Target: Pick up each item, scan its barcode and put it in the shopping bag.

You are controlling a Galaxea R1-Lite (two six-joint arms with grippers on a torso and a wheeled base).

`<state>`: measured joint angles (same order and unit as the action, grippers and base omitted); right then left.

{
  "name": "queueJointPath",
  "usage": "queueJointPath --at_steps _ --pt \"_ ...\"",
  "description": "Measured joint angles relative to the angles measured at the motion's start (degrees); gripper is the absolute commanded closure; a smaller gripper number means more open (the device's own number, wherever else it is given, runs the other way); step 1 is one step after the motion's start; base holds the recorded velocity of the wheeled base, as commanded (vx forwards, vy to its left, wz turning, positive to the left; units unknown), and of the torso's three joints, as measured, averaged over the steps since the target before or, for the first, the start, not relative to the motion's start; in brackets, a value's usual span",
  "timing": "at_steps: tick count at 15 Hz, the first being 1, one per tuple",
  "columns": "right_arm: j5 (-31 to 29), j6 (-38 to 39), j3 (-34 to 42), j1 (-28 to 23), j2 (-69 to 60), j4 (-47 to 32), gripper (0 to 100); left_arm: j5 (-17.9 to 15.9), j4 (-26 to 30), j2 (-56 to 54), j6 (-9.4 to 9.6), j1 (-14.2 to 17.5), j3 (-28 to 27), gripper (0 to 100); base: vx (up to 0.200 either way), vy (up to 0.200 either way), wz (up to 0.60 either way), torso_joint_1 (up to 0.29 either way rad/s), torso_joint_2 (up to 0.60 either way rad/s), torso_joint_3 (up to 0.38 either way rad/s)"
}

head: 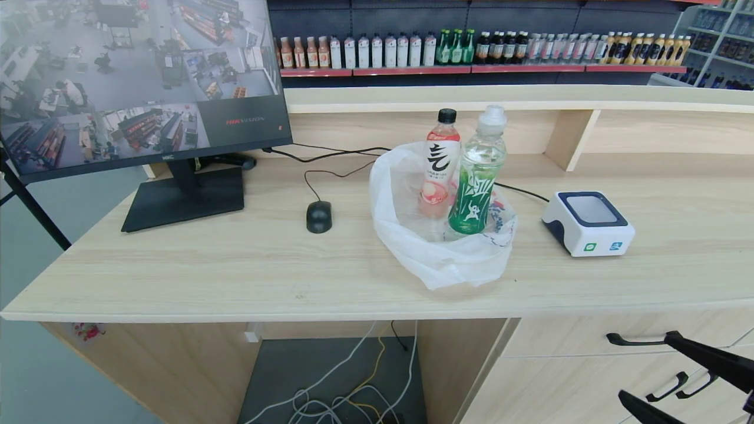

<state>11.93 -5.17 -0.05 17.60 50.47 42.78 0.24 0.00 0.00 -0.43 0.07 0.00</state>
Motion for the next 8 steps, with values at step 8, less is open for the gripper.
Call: queueJointPath --at_steps 8 --pt "-0.39 -1.97 0.02 1.28 -24.45 -28.14 0 0.0 0.0 0.0 0.0 0.0 0.0 0 0.0 0.0 0.0 0.0 0.0 0.0"
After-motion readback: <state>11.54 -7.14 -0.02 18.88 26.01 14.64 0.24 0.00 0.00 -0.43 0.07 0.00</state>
